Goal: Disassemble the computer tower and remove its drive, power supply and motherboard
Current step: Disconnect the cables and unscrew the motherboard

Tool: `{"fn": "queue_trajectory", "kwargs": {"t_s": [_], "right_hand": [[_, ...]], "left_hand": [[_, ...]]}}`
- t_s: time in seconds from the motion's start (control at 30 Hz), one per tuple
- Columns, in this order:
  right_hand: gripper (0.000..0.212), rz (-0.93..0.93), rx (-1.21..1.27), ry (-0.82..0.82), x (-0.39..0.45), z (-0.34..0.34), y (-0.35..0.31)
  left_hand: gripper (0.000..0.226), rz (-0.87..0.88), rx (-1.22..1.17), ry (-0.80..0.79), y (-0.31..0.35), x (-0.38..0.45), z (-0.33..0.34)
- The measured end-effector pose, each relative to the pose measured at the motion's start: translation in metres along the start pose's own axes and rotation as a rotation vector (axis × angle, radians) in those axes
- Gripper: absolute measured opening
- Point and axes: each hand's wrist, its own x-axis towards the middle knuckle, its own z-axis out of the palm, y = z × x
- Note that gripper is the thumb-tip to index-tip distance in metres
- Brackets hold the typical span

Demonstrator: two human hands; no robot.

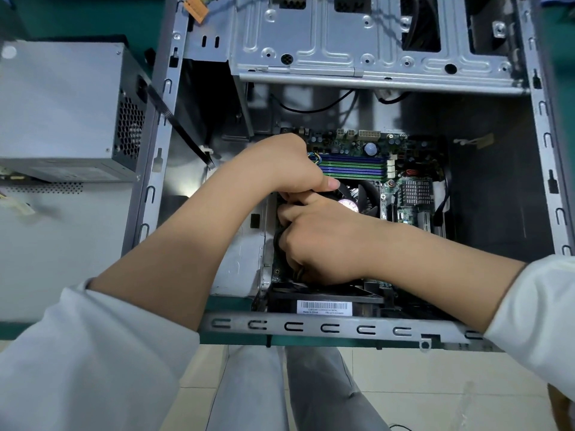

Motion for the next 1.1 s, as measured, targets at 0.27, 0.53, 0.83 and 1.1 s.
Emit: {"fn": "queue_trajectory", "kwargs": {"t_s": [0.27, 0.53, 0.83, 1.1], "right_hand": [[0.01, -0.014, -0.002, -0.006, -0.0005, -0.0023, 0.0015], [0.013, 0.0, -0.001, -0.034, 0.001, -0.0027, 0.0008], [0.013, 0.006, 0.015, 0.026, -0.0019, 0.0, 0.001], [0.013, -0.034, 0.004, -0.056, 0.0004, -0.0018, 0.0046]], "left_hand": [[0.051, -0.009, -0.01, -0.021, 0.0009, -0.0002, -0.0012], [0.05, -0.018, -0.041, -0.041, 0.0, -0.0025, -0.0025], [0.049, -0.013, -0.026, -0.033, 0.0008, -0.0013, -0.0022], [0.05, -0.002, -0.01, -0.038, 0.0001, -0.0026, -0.0034]]}}
